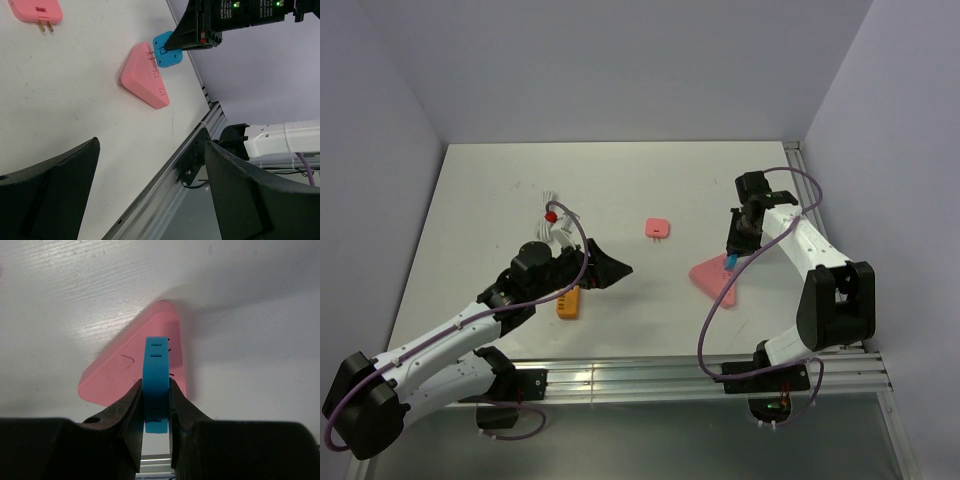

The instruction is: Insert the plug

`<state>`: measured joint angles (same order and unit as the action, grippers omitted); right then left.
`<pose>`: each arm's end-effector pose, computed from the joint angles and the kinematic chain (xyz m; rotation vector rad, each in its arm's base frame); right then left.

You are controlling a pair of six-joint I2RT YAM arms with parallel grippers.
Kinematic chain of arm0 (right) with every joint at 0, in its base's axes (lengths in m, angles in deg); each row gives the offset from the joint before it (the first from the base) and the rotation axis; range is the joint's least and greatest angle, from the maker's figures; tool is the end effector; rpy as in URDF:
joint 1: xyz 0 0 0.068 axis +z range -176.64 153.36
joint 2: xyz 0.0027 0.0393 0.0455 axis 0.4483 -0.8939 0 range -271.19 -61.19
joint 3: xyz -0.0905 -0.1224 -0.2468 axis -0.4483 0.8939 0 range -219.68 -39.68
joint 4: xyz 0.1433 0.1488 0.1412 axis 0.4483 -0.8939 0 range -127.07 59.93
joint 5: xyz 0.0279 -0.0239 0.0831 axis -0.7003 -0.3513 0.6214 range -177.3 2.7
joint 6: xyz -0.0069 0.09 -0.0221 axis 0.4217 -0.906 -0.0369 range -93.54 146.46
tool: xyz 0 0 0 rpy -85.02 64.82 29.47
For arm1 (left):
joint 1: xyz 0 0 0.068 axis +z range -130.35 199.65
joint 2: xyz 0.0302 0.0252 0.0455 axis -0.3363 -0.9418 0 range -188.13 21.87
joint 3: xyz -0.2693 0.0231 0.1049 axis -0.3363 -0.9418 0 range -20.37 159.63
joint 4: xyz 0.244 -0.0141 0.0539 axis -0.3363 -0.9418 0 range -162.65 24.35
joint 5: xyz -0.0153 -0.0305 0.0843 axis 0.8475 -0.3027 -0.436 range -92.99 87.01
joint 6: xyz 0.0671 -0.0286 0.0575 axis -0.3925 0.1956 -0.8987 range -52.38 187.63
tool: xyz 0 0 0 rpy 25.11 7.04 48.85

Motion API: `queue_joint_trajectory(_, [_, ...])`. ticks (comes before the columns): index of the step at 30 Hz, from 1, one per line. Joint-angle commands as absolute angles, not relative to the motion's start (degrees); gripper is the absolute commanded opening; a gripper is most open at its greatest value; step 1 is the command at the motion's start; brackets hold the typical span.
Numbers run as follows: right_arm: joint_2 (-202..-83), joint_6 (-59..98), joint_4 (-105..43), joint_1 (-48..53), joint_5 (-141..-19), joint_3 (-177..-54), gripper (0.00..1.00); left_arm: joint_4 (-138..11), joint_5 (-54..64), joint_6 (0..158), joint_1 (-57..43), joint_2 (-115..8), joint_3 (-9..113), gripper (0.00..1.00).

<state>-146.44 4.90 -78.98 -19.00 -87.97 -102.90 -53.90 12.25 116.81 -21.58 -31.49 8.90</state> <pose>0.2842 0.0371 0.2134 0.3439 2.7938 0.1032 0.1662 -0.1749 0.2661 0.0756 1.9962 -1.3219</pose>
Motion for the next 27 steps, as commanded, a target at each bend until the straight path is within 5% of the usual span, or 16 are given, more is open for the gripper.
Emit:
queue_joint_trajectory(1, [-146.7,4.7,-77.4,-18.7,-87.7,-103.0,0.0,-51.3,13.4,116.9,-21.8,-31.0,9.0,0.91])
queue_joint_trajectory(12, [-144.5,4.3,-78.7,-18.6,-87.6,-105.8,0.0,-47.4,15.2,118.0,-21.8,-34.6,8.8,0.86])
queue_joint_trajectory(27, [-142.9,2.5,-78.2,-18.6,-89.3,-106.2,0.0,-37.8,12.6,127.0,-30.4,-74.3,30.1,0.8])
